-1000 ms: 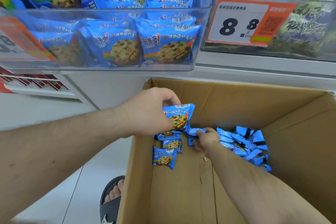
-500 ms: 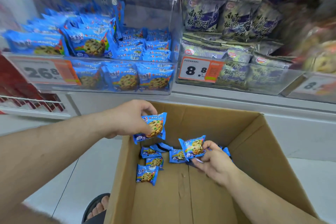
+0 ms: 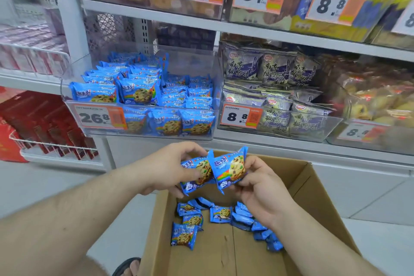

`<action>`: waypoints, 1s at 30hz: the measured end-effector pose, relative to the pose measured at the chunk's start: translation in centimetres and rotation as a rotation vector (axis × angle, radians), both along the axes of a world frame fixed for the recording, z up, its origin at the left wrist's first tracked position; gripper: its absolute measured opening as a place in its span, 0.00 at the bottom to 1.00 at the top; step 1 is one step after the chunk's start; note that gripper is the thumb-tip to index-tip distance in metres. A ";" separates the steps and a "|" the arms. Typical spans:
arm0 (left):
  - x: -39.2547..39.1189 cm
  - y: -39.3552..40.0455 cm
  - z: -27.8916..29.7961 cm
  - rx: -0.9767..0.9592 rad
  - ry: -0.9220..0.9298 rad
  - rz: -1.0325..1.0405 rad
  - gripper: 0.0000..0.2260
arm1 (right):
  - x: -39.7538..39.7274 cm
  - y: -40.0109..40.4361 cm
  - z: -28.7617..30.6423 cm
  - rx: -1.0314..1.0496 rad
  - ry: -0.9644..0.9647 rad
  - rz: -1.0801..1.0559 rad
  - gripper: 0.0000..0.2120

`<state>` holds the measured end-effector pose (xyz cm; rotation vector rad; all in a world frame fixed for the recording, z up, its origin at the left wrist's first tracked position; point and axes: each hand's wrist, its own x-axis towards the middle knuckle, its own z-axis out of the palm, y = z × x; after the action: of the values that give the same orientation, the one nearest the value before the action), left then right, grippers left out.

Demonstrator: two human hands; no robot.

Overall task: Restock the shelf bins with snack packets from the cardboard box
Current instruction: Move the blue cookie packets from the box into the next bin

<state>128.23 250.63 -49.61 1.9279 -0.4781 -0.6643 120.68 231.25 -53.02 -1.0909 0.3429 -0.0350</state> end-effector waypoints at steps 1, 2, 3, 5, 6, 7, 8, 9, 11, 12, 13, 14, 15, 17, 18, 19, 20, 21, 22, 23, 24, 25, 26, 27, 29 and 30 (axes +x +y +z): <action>-0.2 -0.1 0.0 -0.021 0.000 -0.010 0.16 | -0.1 0.6 0.5 -0.039 -0.010 0.010 0.20; -0.2 -0.2 0.1 -0.040 0.003 -0.021 0.18 | -0.1 1.1 0.9 -0.072 -0.017 0.011 0.20; -0.3 -0.2 0.1 -0.057 0.005 -0.033 0.21 | 0.0 1.6 1.1 -0.107 -0.021 -0.001 0.21; -0.2 -0.3 0.3 -0.081 -0.001 -0.055 0.26 | 0.4 2.5 1.2 -0.198 -0.013 -0.068 0.23; -0.2 -0.2 0.3 -0.087 -0.013 -0.066 0.28 | 0.6 2.7 1.2 -0.241 0.002 -0.122 0.25; -0.2 -0.1 0.4 -0.093 -0.028 -0.074 0.30 | 0.9 3.0 1.0 -0.269 0.023 -0.180 0.25; -0.2 -0.1 0.4 -0.106 -0.037 -0.078 0.30 | 1.2 3.2 1.0 -0.280 0.044 -0.237 0.25; -0.2 -0.1 0.4 -0.124 -0.037 -0.074 0.31 | 1.4 3.4 0.9 -0.283 0.064 -0.288 0.24; -0.2 -0.1 0.6 -0.165 -0.012 -0.060 0.31 | 1.8 3.9 1.0 -0.281 0.093 -0.367 0.20; -0.3 -0.2 0.8 -0.182 0.004 -0.057 0.32 | 1.9 4.1 1.1 -0.279 0.106 -0.397 0.18; -0.4 -0.2 0.8 -0.198 0.022 -0.053 0.32 | 2.0 4.3 1.1 -0.280 0.122 -0.420 0.17; -0.5 -0.2 0.9 -0.218 0.041 -0.052 0.32 | 2.1 4.5 1.2 -0.280 0.142 -0.433 0.16; -0.6 -0.3 1.0 -0.242 0.058 -0.051 0.31 | 2.2 4.7 1.2 -0.279 0.161 -0.440 0.15; -0.7 -0.5 1.0 -0.285 0.065 -0.034 0.31 | 2.4 5.1 1.5 -0.274 0.186 -0.437 0.14; -0.6 -0.7 1.0 -0.294 0.048 -0.007 0.29 | 2.4 5.2 1.6 -0.276 0.194 -0.426 0.14; -0.5 -0.8 1.0 -0.296 0.019 0.026 0.27 | 2.5 5.3 1.8 -0.283 0.195 -0.408 0.14; -0.4 -0.9 1.0 -0.300 -0.010 0.056 0.24 | 2.5 5.3 2.0 -0.295 0.191 -0.384 0.14; -0.2 -0.9 1.1 -0.304 -0.030 0.078 0.21 | 2.6 5.3 2.1 -0.307 0.180 -0.358 0.14; 0.0 -0.8 1.2 -0.305 -0.041 0.092 0.20 | 2.7 5.2 2.2 -0.324 0.167 -0.335 0.15; 0.3 -0.6 1.3 -0.302 -0.052 0.103 0.20 | 2.9 5.1 2.4 -0.357 0.154 -0.323 0.15; 0.6 -0.3 1.4 -0.296 -0.063 0.114 0.21 | 3.0 4.9 2.6 -0.409 0.139 -0.328 0.16; 0.9 0.0 1.5 -0.290 -0.070 0.122 0.21 | 3.2 4.6 2.8 -0.473 0.120 -0.344 0.16; 1.1 0.5 1.6 -0.283 -0.073 0.126 0.22 | 3.4 4.4 3.1 -0.537 0.085 -0.351 0.16; 1.4 0.9 1.8 -0.276 -0.076 0.123 0.22 | 3.5 4.2 3.5 -0.590 0.023 -0.337 0.14; 1.6 1.8 2.1 -0.267 -0.090 0.112 0.25 | 3.6 4.1 4.5 -0.708 -0.155 -0.231 0.11; 1.7 2.2 2.4 -0.270 -0.104 0.107 0.26 | 3.8 4.1 5.0 -0.815 -0.234 -0.144 0.16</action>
<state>129.93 252.83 -47.23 1.7236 -0.4992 -0.4094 124.45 235.38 -48.02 -1.8445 0.1913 -0.4599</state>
